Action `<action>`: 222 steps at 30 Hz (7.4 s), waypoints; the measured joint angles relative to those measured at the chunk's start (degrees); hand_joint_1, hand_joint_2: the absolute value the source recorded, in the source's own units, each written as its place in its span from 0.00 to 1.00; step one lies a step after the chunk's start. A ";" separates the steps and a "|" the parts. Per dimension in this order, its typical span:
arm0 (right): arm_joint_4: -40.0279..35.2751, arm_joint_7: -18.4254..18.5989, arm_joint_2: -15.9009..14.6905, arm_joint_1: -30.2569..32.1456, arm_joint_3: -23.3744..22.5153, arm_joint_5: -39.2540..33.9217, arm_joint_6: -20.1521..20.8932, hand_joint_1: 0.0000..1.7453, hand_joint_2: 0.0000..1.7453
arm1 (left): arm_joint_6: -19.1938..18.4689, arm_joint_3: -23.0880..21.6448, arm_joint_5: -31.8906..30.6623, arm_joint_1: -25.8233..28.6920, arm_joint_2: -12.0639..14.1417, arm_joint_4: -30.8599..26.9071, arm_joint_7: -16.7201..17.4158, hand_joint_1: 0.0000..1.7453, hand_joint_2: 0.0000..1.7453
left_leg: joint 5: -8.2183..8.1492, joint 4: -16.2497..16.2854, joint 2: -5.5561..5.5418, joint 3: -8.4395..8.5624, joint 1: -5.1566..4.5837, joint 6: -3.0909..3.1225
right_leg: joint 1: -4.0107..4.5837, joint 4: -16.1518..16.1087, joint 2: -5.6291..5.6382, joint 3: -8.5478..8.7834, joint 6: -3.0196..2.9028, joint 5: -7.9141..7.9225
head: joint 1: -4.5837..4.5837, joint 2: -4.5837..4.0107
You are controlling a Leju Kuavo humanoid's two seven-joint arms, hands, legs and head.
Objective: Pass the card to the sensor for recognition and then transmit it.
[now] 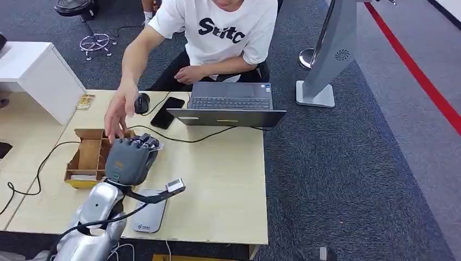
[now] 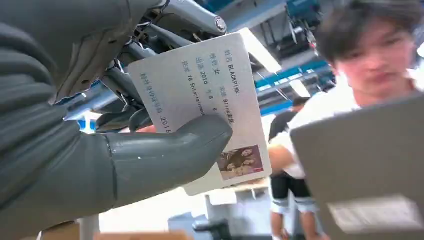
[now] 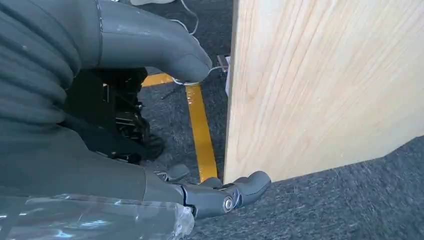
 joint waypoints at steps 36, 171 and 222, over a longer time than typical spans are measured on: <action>0.00 0.04 0.48 -0.38 0.00 -0.37 0.52 0.00 1.00 | 0.06 9.07 -0.96 -4.55 3.15 4.86 0.30 0.00 1.00 | 0.02 0.00 0.00 -0.04 -0.01 -0.03 | -0.01 0.02 0.02 -0.03 -0.03 0.02 | -0.02 0.00; -0.07 -0.63 1.01 0.51 -3.26 1.53 1.51 0.00 1.00 | -9.82 11.22 5.09 -5.32 1.12 -8.61 1.42 1.00 1.00 | 0.06 0.01 0.03 -0.06 0.00 -0.02 | 0.00 0.01 0.04 -0.10 -0.02 0.10 | -0.02 0.00; -0.07 -0.72 1.07 0.62 -3.26 1.40 1.95 0.00 1.00 | -9.34 11.70 5.25 -3.95 1.47 -8.58 1.51 0.00 1.00 | 0.06 0.01 0.01 -0.09 -0.01 -0.02 | -0.01 0.01 0.02 -0.09 -0.01 0.10 | -0.02 -0.02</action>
